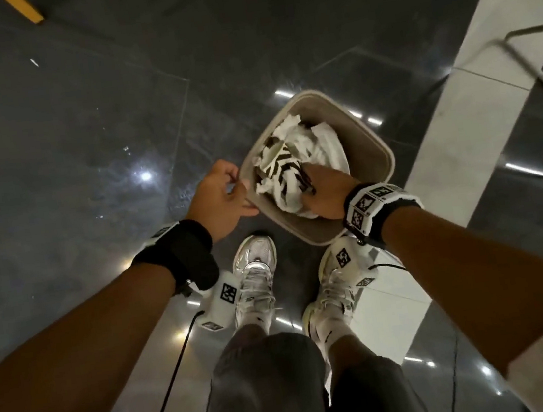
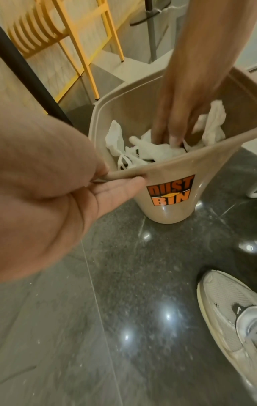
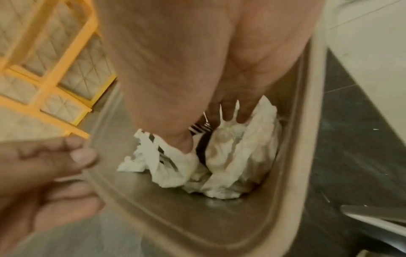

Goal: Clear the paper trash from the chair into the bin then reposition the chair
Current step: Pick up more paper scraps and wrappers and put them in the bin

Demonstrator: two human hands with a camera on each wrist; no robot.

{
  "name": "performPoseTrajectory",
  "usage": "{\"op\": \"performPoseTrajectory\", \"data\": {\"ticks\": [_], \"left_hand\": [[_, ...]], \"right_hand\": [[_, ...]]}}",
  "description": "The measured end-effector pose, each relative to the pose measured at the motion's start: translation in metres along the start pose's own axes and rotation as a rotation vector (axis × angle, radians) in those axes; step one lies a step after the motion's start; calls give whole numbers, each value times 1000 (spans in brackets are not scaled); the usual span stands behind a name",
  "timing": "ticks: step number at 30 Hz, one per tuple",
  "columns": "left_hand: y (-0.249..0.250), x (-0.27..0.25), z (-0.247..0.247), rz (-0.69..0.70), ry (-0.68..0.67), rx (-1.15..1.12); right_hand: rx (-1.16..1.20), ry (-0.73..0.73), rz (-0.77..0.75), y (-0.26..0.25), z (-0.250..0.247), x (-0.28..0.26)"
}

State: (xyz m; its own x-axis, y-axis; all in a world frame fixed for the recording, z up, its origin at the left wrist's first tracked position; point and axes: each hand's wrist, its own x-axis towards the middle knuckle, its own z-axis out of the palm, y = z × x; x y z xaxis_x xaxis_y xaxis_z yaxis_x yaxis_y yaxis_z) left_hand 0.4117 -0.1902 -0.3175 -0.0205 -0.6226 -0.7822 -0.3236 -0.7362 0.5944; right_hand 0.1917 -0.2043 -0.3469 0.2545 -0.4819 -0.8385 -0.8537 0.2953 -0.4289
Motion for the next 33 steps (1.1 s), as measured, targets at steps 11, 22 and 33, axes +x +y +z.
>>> {"op": "performPoseTrajectory", "data": {"ticks": [11,22,33], "left_hand": [[113,-57,20,39,105,484],[283,-131,260,684,-287,743],[250,-171,399,887,-369,1114]], "right_hand": [[259,196,35,-4,-86,-150],[784,998,141,173,-162,-400],[457,722,964,338,-108,-518]]}}
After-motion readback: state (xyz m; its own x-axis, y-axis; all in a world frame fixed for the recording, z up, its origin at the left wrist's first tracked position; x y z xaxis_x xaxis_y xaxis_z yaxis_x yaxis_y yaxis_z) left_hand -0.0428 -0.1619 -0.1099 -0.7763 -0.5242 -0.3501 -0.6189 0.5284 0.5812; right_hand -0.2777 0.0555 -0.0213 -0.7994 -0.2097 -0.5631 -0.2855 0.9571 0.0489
